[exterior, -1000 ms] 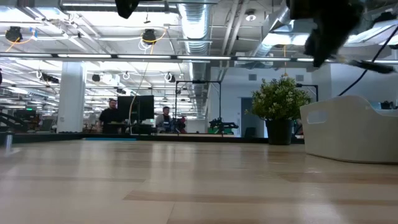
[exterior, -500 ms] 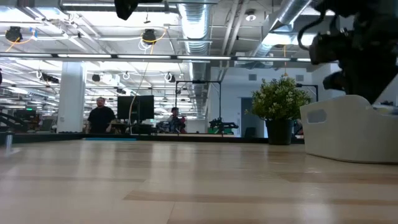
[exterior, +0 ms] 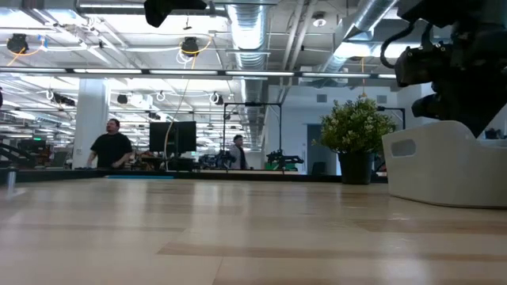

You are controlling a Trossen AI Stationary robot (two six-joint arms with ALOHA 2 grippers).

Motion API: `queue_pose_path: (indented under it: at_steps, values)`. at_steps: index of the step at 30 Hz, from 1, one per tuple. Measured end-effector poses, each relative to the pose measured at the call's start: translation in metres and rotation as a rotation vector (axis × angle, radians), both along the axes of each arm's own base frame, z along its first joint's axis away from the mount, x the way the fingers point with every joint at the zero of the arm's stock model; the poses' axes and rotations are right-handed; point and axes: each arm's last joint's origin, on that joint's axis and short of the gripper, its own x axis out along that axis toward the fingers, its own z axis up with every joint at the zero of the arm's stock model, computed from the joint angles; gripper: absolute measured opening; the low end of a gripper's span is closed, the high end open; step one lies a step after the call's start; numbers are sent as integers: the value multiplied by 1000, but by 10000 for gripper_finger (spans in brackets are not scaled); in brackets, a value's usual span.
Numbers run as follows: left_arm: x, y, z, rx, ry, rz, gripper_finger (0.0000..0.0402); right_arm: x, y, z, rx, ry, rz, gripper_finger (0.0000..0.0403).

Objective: Sort pens & pencils
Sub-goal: Put the blue pencil into the bottom gray bin

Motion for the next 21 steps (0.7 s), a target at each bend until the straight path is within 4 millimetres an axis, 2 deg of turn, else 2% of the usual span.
queue_pose_path:
  at_steps: [9, 11, 15, 21]
  values:
    - [-2, 1, -5, 18, 60, 25, 165, 0, 0, 1, 5, 2, -23, 92]
    - [-4, 2, -8, 65, 101, 43, 165, 3, 1, 7, 13, -11, -30, 93]
    - [-7, 4, -14, 111, 178, 72, 165, 11, 3, 37, 41, -115, -11, 93]
    - [-8, 4, -15, 97, 187, 79, 165, 15, -2, 103, 40, -360, 55, 93]
